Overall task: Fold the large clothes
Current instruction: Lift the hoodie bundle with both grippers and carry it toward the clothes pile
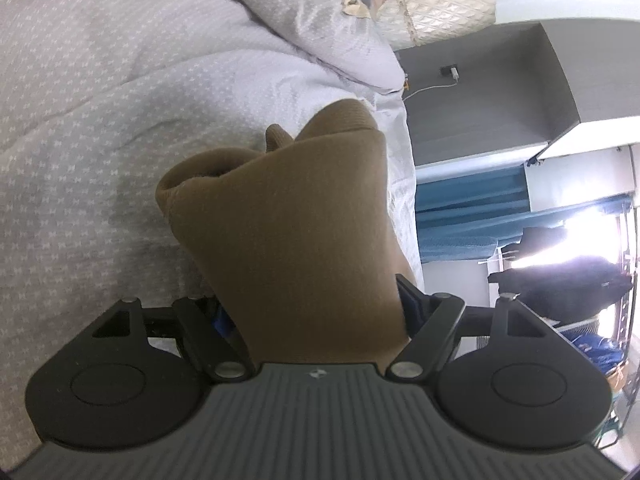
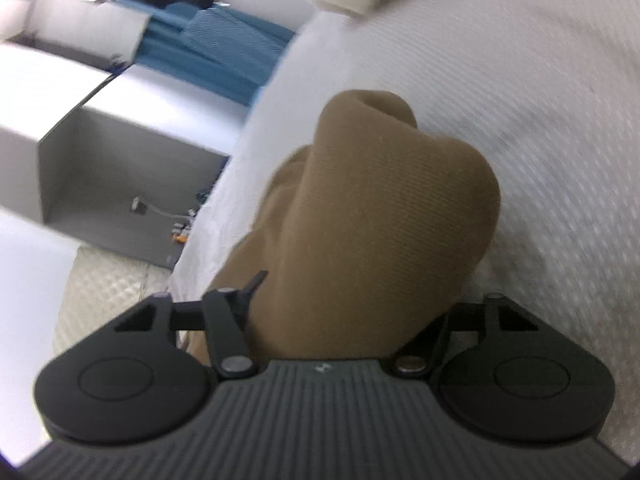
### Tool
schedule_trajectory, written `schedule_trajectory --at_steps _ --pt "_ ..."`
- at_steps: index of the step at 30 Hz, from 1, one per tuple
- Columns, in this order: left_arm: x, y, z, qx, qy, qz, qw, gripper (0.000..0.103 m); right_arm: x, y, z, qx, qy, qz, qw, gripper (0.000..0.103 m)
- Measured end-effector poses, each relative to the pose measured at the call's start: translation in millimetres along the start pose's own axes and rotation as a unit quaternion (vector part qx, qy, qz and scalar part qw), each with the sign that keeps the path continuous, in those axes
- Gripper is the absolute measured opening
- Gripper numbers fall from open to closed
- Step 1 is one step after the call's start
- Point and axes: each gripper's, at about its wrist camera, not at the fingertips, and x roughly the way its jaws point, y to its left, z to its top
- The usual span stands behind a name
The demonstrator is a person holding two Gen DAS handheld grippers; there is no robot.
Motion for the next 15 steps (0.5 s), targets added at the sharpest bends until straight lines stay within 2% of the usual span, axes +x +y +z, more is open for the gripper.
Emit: schedule_trajectory --at_steps 2,6,7,12,13,14,15 --pt "0 6 2 -0.017 0.003 -0.003 0.9998 0.082 -4 11 0 -0.031 -0.007 0.019 0.999 0.053" --pt "2 21 4 -0.065 0.012 -0.016 0.9977 0.092 -10 24 3 -0.068 -0.009 0.059 0.996 0.052" --pt "3 25 4 -0.077 0.012 -0.026 0.9966 0.095 -10 25 4 -0.071 -0.008 0.061 0.996 0.052" --pt "6 32 4 -0.107 0.006 -0.028 0.9938 0.096 1 15 9 -0.044 0.002 0.045 0.998 0.052" --pt "7 31 4 -0.109 0.006 -0.026 0.9937 0.096 6 14 10 -0.045 0.007 0.039 0.998 0.055" --pt "9 31 5 -0.109 0.004 -0.023 0.9937 0.096 11 13 11 -0.046 0.012 0.027 0.999 0.063" --pt "10 31 5 -0.106 -0.004 -0.021 0.9941 0.095 16 12 12 -0.043 0.016 0.015 0.999 0.068"
